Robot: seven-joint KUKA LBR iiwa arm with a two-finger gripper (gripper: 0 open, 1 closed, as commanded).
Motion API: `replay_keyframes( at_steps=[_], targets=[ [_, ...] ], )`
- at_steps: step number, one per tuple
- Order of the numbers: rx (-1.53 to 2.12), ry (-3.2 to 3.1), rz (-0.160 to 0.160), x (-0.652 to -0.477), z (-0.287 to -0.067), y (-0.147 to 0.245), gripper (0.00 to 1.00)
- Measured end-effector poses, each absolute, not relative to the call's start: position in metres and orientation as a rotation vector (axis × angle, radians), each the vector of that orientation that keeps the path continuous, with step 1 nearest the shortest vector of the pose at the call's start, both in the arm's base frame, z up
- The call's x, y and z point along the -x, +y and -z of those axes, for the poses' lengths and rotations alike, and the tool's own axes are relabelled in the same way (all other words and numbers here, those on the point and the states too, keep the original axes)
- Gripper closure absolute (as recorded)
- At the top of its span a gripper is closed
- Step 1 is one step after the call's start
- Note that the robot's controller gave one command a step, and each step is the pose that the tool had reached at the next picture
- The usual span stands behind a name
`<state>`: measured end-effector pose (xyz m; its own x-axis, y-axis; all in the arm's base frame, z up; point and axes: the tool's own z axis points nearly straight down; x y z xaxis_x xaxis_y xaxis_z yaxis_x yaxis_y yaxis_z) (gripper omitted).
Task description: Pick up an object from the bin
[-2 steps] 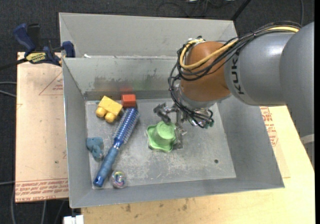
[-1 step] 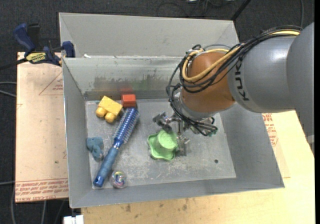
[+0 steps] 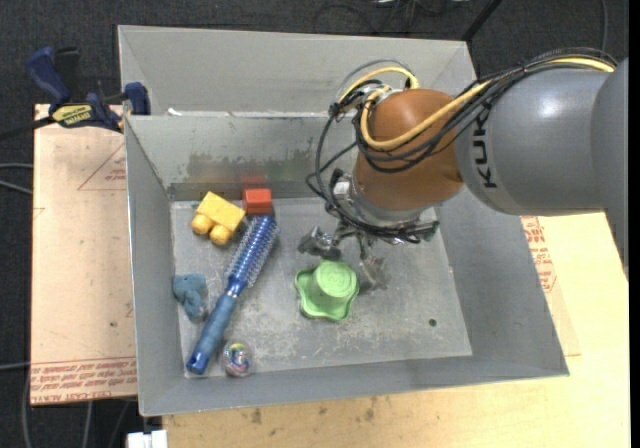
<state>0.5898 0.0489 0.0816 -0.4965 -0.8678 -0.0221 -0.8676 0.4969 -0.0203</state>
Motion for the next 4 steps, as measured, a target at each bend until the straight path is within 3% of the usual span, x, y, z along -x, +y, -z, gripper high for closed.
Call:
replay_keyframes(
  at_steps=[1,2,3,4],
  targets=[
    [1.687,2.613,0.016,-0.571,-0.082,0.052,0.00],
    [2.127,2.307,0.000,-0.561,-0.070,0.048,0.00],
    [2.214,2.213,0.007,-0.512,-0.072,0.044,0.00],
    [2.235,2.205,-0.003,-0.492,-0.087,0.045,0.00]
  ],
)
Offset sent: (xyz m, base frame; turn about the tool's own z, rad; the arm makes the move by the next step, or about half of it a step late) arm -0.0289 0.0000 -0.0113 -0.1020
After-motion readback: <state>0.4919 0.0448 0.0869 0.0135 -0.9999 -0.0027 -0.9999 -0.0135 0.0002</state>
